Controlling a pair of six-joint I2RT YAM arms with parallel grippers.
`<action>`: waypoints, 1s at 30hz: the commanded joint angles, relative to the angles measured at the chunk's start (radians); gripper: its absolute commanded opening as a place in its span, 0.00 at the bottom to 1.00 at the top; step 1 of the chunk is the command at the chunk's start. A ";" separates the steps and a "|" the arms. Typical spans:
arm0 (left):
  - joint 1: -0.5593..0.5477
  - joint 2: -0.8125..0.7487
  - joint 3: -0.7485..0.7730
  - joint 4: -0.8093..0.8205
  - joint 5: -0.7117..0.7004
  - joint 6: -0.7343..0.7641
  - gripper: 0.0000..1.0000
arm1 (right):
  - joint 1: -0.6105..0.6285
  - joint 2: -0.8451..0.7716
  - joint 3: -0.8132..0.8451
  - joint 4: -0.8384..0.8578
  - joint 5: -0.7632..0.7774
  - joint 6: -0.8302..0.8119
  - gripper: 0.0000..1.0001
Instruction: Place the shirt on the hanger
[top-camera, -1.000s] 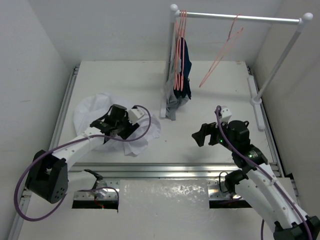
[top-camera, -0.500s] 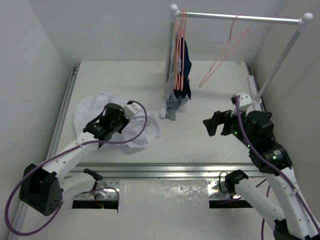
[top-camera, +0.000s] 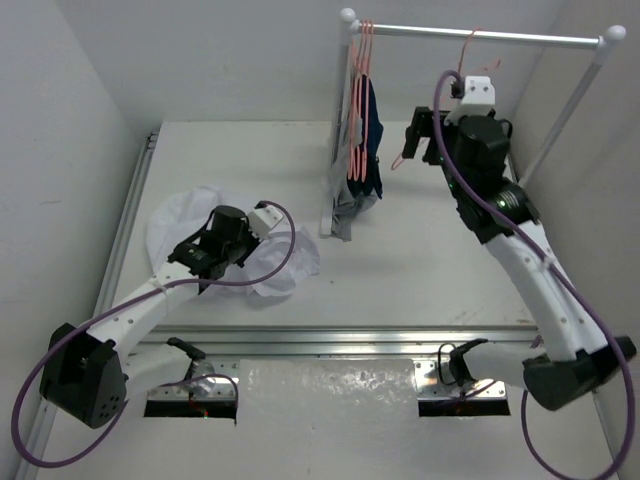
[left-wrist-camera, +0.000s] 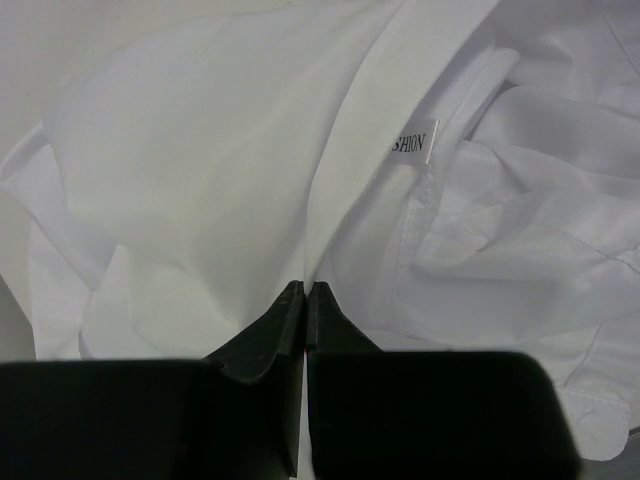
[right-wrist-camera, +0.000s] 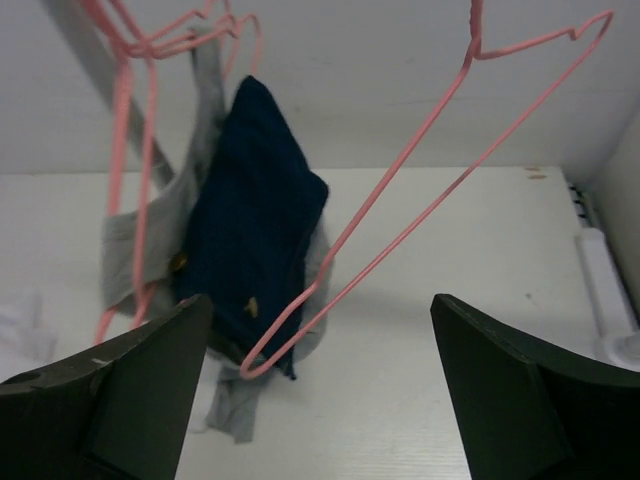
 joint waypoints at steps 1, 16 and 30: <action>0.007 -0.019 0.030 0.033 0.006 -0.014 0.00 | 0.000 0.094 0.070 0.155 0.169 -0.064 0.88; 0.007 -0.054 0.027 0.010 0.042 -0.013 0.00 | -0.095 0.352 0.230 0.241 0.298 -0.139 0.80; 0.007 -0.073 0.009 0.008 0.042 -0.008 0.00 | -0.112 0.398 0.172 0.308 0.294 -0.155 0.54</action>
